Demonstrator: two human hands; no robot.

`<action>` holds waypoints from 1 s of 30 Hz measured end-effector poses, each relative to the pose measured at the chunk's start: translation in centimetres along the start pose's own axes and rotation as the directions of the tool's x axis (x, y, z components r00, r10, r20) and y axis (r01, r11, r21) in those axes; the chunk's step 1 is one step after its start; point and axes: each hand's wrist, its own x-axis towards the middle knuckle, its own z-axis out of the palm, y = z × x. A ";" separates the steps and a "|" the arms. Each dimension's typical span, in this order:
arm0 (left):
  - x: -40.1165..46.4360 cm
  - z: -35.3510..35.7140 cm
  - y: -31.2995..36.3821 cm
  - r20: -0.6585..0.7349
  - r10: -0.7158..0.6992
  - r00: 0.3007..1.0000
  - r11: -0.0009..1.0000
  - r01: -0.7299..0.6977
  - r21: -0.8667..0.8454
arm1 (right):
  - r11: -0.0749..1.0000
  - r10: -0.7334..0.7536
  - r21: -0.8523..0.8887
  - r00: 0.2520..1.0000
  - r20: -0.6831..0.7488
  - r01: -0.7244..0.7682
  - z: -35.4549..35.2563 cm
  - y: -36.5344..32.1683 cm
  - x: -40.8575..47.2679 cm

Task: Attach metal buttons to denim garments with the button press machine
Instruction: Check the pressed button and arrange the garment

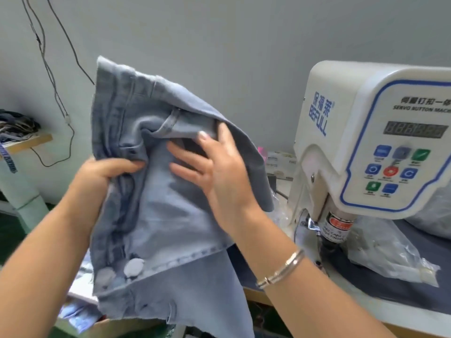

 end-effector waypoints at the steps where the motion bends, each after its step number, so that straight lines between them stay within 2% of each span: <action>1: 1.1 -0.6 0.1 0.034 -0.082 0.996 0.993 0.084 -0.080 | 0.978 -0.129 -0.169 0.991 -0.031 0.122 -1.3 0.0 -0.4; 2: 2.2 -1.1 0.3 0.083 -0.126 0.989 0.986 0.134 -0.100 | 0.888 -0.271 -0.400 0.961 -0.055 0.227 -2.7 0.2 -1.0; 3: 3.5 -1.8 0.4 0.087 -0.131 0.987 0.988 0.138 -0.075 | 0.725 -0.378 -0.638 0.924 -0.054 0.259 -4.1 0.7 -1.4; 4: 4.9 -2.3 0.4 0.032 -0.116 0.993 0.992 0.117 -0.041 | 0.548 -0.421 -0.812 0.905 -0.061 0.200 -5.5 1.4 -1.6; 5: 6.5 -3.1 0.5 -0.035 -0.102 0.994 0.995 0.102 -0.008 | 0.423 -0.402 -0.903 0.909 -0.110 0.078 -6.8 2.3 -1.8; 7: 9.5 -5.2 -0.5 -0.074 -0.108 0.991 0.984 0.117 0.133 | 0.315 -0.258 -0.934 0.931 -0.258 -0.172 -9.2 4.1 -1.7; 8: 10.8 -6.5 -1.7 -0.078 -0.148 0.986 0.928 0.166 0.334 | 0.265 -0.167 -0.929 0.936 -0.310 -0.260 -10.3 4.9 -1.6; 9: 11.7 -7.8 -3.2 -0.126 -0.231 0.965 0.765 0.260 0.590 | 0.206 -0.076 -0.926 0.938 -0.338 -0.317 -11.3 5.8 -1.6; 10: 12.3 -9.3 -4.9 -0.205 -0.276 0.939 0.506 0.323 0.799 | 0.148 0.002 -0.927 0.937 -0.349 -0.345 -12.1 6.8 -1.7; 11: 12.6 -10.6 -6.9 -0.242 -0.279 0.929 0.286 0.321 0.903 | 0.101 0.055 -0.931 0.936 -0.347 -0.351 -12.9 7.7 -1.8; 12: 12.5 -11.5 -8.8 -0.248 -0.283 0.927 0.170 0.303 0.938 | 0.068 0.092 -0.936 0.937 -0.338 -0.345 -13.5 8.5 -2.0; 13: 12.4 -12.2 -10.6 -0.246 -0.289 0.925 0.133 0.293 0.947 | 0.050 0.126 -0.940 0.936 -0.328 -0.336 -13.9 9.2 -2.2; 16: 11.3 -12.6 -13.6 -0.301 -0.257 0.918 0.121 0.340 0.933 | -0.010 0.193 -0.959 0.941 -0.280 -0.283 -14.2 10.4 -2.5; 19: 10.8 -12.4 -14.4 -0.365 -0.233 0.901 0.077 0.392 0.917 | -0.091 0.168 -0.983 0.971 -0.171 -0.158 -13.9 11.3 -3.4; 20: 10.7 -12.3 -14.4 -0.378 -0.225 0.898 0.077 0.403 0.912 | -0.079 0.150 -0.992 0.982 -0.113 -0.102 -13.7 11.6 -3.9; 23: 10.6 -12.2 -13.9 -0.403 -0.204 0.892 0.106 0.429 0.897 | 0.098 0.183 -0.995 0.983 0.029 0.011 -12.3 12.3 -5.3; 24: 10.5 -12.2 -13.9 -0.412 -0.181 0.893 0.114 0.435 0.893 | 0.117 0.231 -0.993 0.972 0.051 0.024 -12.0 12.5 -5.8; 26: 10.0 -11.9 -13.8 -0.414 -0.071 0.907 0.098 0.420 0.902 | 0.000 0.285 -0.993 0.952 0.111 0.116 -11.9 12.9 -6.2; 27: 9.7 -11.4 -13.9 -0.393 -0.002 0.920 0.078 0.392 0.917 | -0.067 0.275 -0.987 0.953 0.123 0.147 -12.0 13.1 -6.3; 28: 9.4 -10.9 -14.1 -0.350 0.067 0.934 0.062 0.346 0.936 | -0.083 0.239 -0.987 0.964 0.113 0.137 -12.1 13.0 -6.3; 30: 9.0 -9.6 -14.4 -0.235 0.165 0.958 0.054 0.230 0.972 | 0.003 0.088 -0.996 0.993 0.084 0.084 -11.9 12.7 -5.9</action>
